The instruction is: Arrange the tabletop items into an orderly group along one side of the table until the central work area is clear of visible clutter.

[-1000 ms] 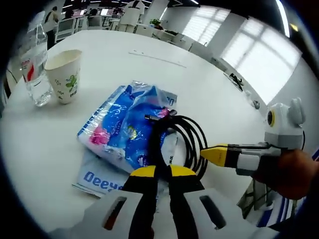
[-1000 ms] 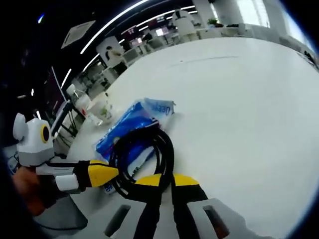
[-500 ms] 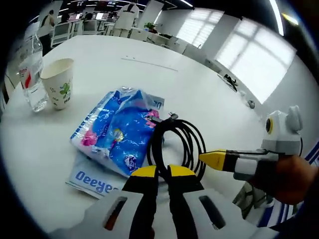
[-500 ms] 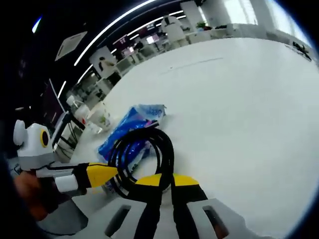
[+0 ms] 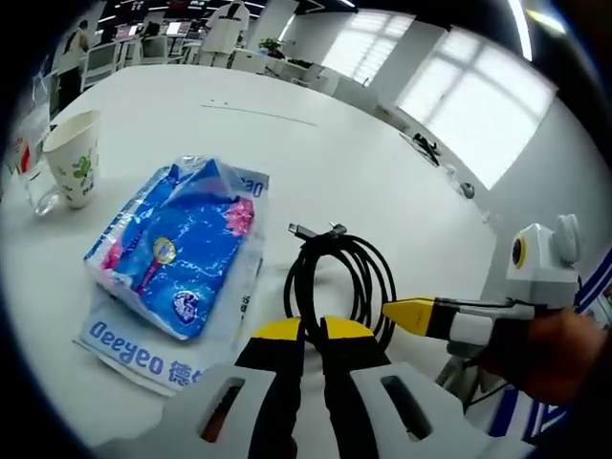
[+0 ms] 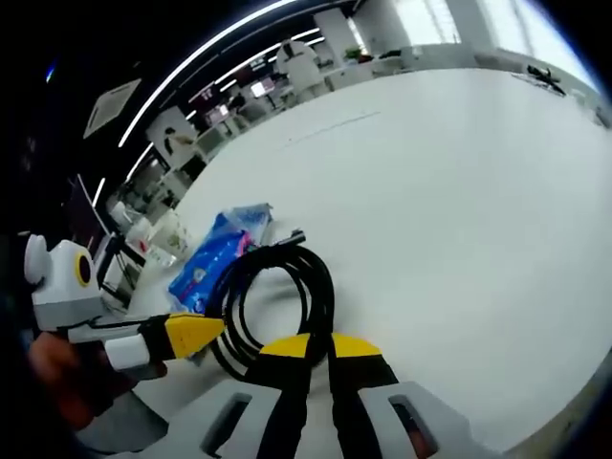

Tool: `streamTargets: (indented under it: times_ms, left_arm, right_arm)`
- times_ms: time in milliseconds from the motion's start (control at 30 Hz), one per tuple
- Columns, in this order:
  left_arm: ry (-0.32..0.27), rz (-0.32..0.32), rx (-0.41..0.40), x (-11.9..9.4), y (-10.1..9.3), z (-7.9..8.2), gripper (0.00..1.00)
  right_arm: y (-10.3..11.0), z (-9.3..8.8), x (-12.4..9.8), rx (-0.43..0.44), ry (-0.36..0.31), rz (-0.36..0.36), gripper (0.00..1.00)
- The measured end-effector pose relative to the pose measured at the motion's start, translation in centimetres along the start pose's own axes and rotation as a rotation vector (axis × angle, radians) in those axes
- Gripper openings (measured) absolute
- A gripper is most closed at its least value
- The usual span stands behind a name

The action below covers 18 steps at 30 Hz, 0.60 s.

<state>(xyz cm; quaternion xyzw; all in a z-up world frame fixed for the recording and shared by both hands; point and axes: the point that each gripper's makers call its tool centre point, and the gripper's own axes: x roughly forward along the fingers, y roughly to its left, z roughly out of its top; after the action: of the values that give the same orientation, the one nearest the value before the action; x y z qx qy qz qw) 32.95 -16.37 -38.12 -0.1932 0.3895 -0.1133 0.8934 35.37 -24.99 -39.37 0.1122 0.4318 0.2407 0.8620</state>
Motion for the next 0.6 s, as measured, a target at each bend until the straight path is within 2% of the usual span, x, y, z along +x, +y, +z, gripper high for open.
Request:
streamTargets:
  times_ms: [67,300,600]
  left_arm:
    - [0.008,-0.002,0.015,-0.2,-0.6,-0.2,0.03]
    - [0.031,-0.017,0.022,1.3,-1.5,-0.2,0.03]
    - [0.048,-0.017,0.028,2.9,-1.7,0.0,0.03]
  right_arm:
    - [-0.5,-0.1,-0.3,0.004,0.000,-0.010,0.03]
    - [-1.9,0.0,-0.8,0.045,-0.010,-0.035,0.03]
    - [-2.9,0.1,-0.8,0.088,-0.018,-0.062,0.03]
